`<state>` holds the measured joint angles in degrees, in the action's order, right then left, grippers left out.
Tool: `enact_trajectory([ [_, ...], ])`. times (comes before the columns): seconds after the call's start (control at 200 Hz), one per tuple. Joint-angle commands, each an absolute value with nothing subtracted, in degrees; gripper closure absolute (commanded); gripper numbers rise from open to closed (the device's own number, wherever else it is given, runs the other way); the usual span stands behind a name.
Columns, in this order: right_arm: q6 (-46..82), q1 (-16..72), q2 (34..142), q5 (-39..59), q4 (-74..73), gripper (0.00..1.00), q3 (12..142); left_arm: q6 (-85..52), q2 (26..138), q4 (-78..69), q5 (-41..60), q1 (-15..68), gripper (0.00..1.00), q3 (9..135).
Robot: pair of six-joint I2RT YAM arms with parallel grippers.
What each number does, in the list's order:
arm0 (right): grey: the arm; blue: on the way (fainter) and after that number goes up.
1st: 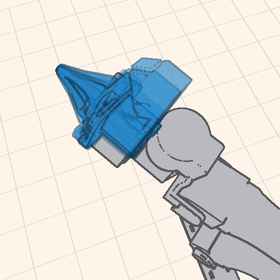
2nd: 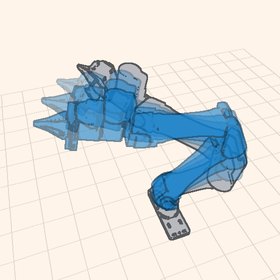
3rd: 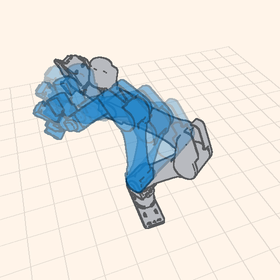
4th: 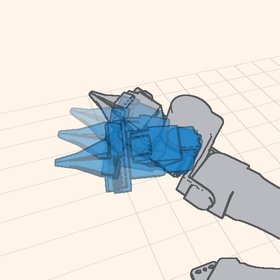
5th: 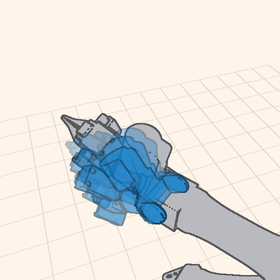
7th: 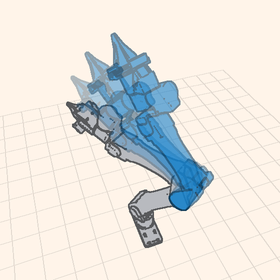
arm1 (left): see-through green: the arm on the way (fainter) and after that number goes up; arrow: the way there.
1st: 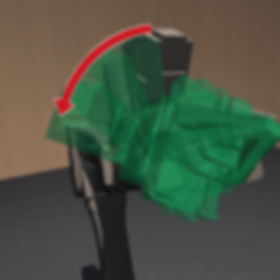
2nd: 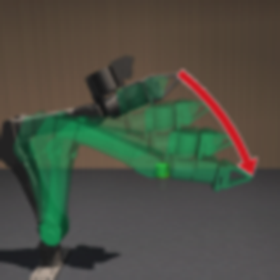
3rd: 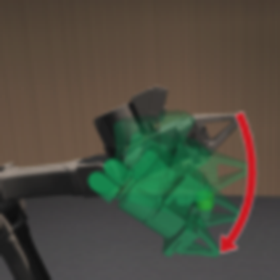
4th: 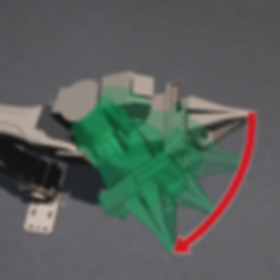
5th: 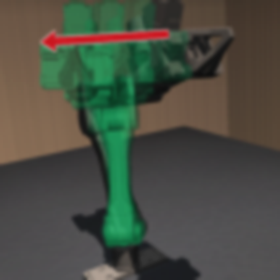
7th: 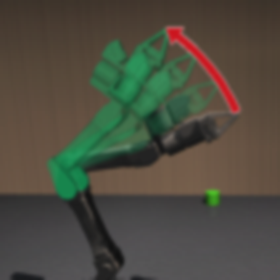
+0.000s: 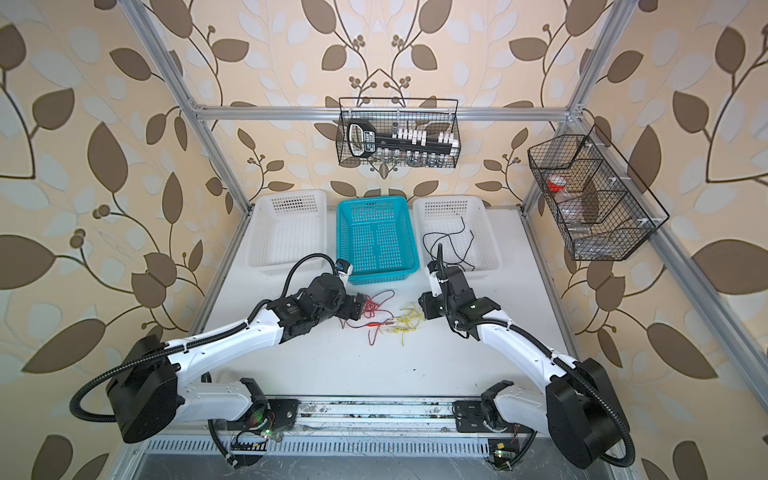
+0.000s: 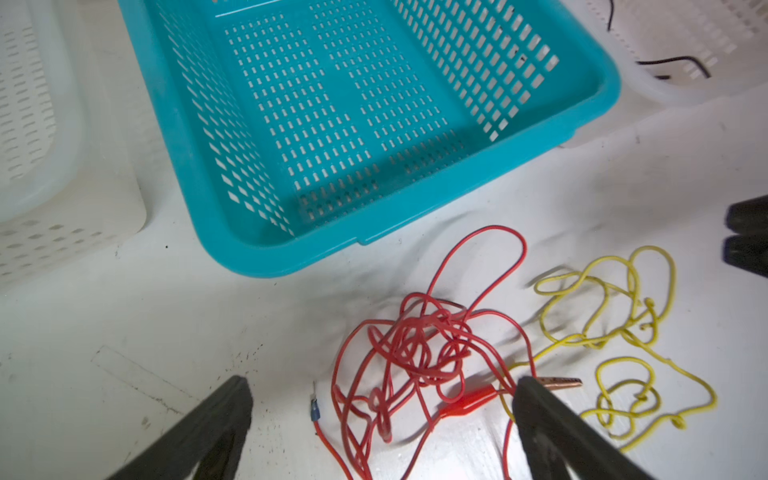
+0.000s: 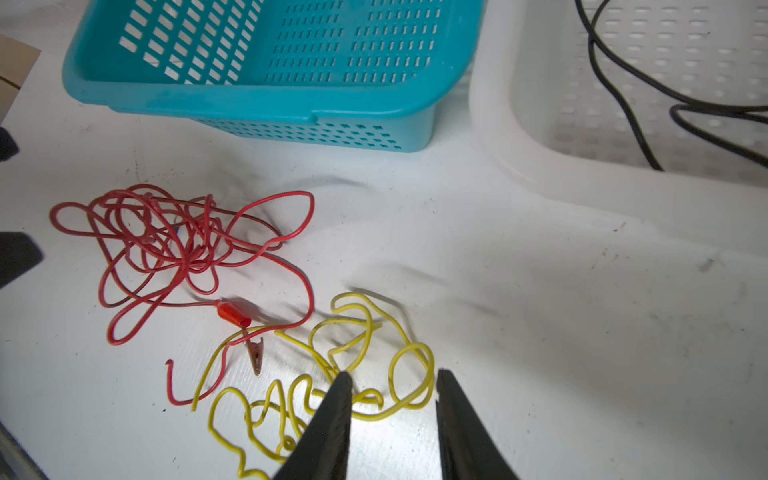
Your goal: Untangle the cables
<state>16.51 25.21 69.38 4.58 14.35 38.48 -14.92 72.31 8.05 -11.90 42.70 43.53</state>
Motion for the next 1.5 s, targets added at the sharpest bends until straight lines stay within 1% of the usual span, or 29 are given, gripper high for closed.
enact_trajectory([
  [0.0,18.5,25.1,72.2,3.7,14.0,0.65,36.9,-11.8,70.0,5.8,-8.9,43.4,0.01,45.2],
  [0.185,19.6,24.9,75.5,2.8,11.7,0.65,36.2,-9.6,70.0,5.2,-5.0,45.7,0.01,46.0],
  [0.315,20.1,24.5,77.4,4.0,9.7,0.65,35.7,-8.6,70.9,3.9,0.3,46.2,0.01,46.2],
  [0.415,20.6,24.5,78.3,5.5,7.4,0.68,35.7,-8.6,73.5,2.0,4.8,46.5,0.01,46.7],
  [0.475,21.0,24.5,78.3,5.8,6.1,0.74,35.6,-8.6,75.6,1.4,6.5,46.8,0.02,47.5],
  [0.62,21.2,24.5,76.5,6.7,4.2,1.00,35.8,-8.5,80.9,1.4,9.4,47.5,0.05,50.0],
  [0.72,21.3,24.6,73.7,7.5,3.5,1.00,36.0,-9.0,84.3,1.3,10.6,47.9,0.07,51.0],
  [0.86,20.5,25.7,68.1,9.5,2.3,1.00,36.4,-9.9,85.6,0.2,12.2,48.0,0.09,50.5],
  [0.965,19.8,27.2,64.6,7.8,3.1,1.00,37.8,-10.5,85.9,-1.0,13.8,48.0,0.10,50.0],
  [1.165,15.5,31.7,62.4,2.0,6.0,1.00,41.6,-10.7,86.0,-2.2,15.3,48.1,0.13,49.8],
  [1.33,14.3,32.2,60.0,1.1,4.3,1.00,43.0,-11.1,85.1,-2.6,13.0,48.2,0.15,49.4],
  [1.499,12.0,32.2,57.1,2.6,3.9,1.00,46.4,-10.8,83.2,-3.3,10.9,48.2,0.16,48.6],
])
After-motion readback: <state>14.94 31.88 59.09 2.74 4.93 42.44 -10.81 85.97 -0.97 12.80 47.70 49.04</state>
